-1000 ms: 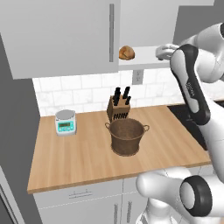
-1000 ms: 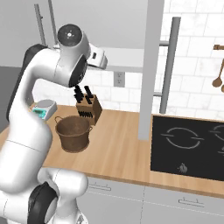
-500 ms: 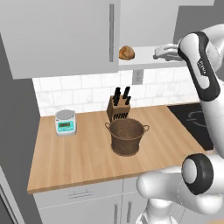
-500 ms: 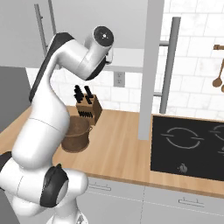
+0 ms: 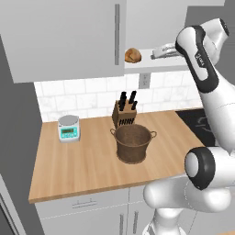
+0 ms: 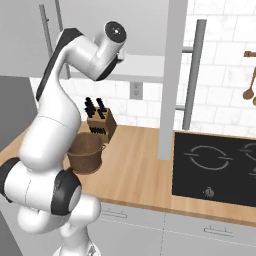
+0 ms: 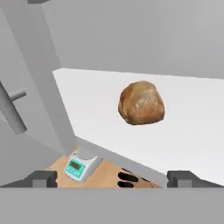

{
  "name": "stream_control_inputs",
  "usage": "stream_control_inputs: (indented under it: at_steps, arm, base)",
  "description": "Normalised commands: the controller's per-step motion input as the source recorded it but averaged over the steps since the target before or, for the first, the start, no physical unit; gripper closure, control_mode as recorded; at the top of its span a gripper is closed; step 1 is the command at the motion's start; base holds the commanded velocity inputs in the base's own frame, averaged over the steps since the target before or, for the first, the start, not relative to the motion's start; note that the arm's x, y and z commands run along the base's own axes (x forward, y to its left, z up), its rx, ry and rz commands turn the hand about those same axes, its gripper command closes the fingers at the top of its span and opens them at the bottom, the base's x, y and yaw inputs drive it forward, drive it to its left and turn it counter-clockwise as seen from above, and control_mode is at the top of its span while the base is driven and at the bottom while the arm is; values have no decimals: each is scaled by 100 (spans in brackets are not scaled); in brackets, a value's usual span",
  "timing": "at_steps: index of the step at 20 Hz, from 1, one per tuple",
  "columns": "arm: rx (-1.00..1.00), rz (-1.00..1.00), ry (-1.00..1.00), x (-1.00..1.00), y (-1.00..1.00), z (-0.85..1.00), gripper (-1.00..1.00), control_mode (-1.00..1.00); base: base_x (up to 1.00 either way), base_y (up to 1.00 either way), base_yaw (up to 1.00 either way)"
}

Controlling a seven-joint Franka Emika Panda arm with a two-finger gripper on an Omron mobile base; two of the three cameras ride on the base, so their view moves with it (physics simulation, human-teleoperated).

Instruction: Open the cabinet, pick up the bread from the cabinet and place it in the basket. Then move the basket to the dining counter.

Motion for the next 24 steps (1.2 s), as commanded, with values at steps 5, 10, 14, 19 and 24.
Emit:
stream_control_inputs:
  at_steps: [5,10,14,19,24]
  arm:
    - [-9,4,-19,18,30,0,-100,-100]
    - [0,3,-7,34,9,0,-100,-100]
    - [0,0,6,32,4,0,-100,-100]
    - [0,0,21,31,0,1,-100,-100]
    - [0,2,14,46,0,0,-100,-100]
  base:
    - [0,0,0]
    - [0,0,0]
    - [0,0,0]
    - [0,0,0]
    - [0,0,0]
